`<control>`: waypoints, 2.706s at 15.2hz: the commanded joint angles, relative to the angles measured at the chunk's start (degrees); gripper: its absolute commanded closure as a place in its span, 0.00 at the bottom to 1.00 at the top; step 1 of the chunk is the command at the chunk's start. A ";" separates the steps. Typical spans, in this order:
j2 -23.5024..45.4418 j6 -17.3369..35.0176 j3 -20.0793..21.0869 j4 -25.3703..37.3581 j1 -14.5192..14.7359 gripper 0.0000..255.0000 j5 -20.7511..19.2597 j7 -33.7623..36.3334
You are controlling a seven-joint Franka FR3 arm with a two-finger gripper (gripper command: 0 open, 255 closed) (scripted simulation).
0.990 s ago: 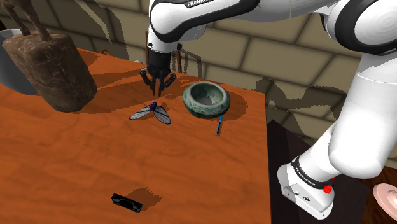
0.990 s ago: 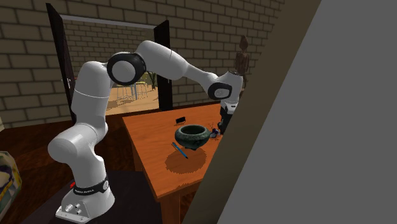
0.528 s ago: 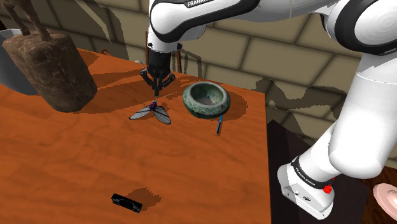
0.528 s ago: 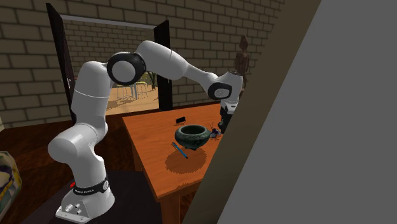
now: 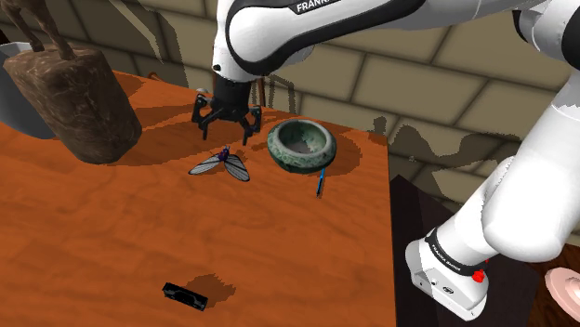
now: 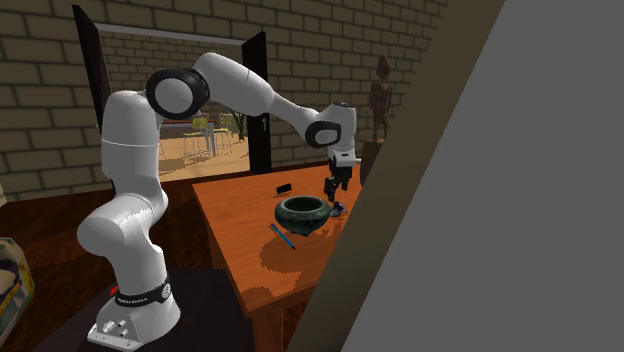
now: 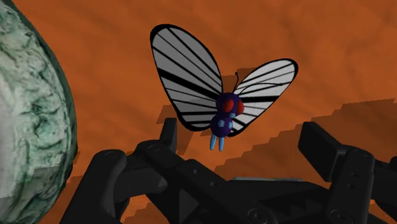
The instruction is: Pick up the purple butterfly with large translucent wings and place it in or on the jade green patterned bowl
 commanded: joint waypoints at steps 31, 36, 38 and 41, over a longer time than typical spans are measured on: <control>0.05 0.46 0.37 0.19 0.83 1.00 -0.44 1.57; -1.13 -3.06 0.38 2.61 0.69 1.00 -0.37 2.10; -1.52 -4.48 0.38 3.67 0.64 1.00 -0.37 2.32; -2.02 -6.62 0.38 5.37 0.58 1.00 -0.39 2.68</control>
